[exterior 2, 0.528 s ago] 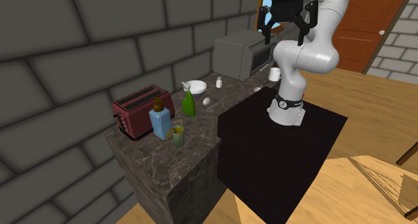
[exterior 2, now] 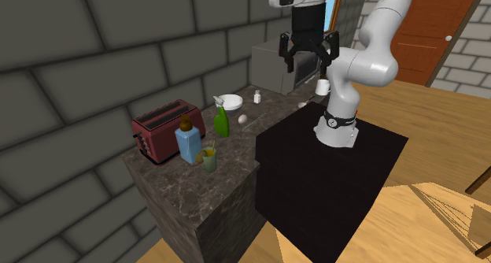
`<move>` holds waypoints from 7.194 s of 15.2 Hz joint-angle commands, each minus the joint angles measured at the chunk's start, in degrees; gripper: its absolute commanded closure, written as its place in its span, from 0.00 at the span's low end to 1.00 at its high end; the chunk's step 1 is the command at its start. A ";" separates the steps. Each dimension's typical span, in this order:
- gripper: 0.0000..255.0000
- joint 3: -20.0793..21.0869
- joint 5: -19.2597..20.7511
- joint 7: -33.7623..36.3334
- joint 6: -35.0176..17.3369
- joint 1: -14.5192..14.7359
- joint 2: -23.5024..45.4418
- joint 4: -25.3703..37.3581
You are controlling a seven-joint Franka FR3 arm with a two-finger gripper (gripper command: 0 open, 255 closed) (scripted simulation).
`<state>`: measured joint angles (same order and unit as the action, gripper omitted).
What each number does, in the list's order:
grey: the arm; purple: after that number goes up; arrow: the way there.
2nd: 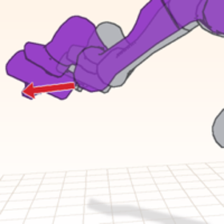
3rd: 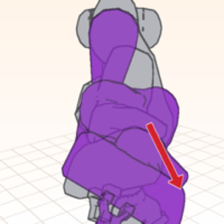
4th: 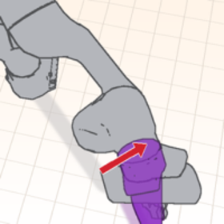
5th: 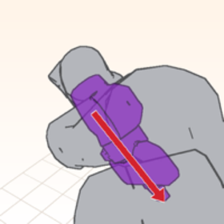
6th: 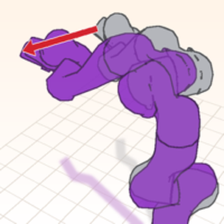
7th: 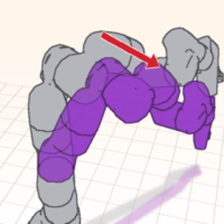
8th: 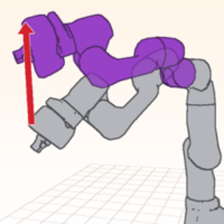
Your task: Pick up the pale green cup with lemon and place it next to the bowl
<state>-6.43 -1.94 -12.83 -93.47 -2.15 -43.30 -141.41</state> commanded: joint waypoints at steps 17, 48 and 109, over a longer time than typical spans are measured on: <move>0.00 -13.68 3.62 -17.03 -31.61 -2.68 29.45 -1.58; 0.00 -9.86 -19.97 -44.09 -50.72 -16.65 87.19 34.79; 1.00 -18.18 -9.02 -38.01 -29.86 -11.28 62.98 32.37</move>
<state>-24.27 -11.23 -50.32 -123.27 -13.17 20.45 -108.23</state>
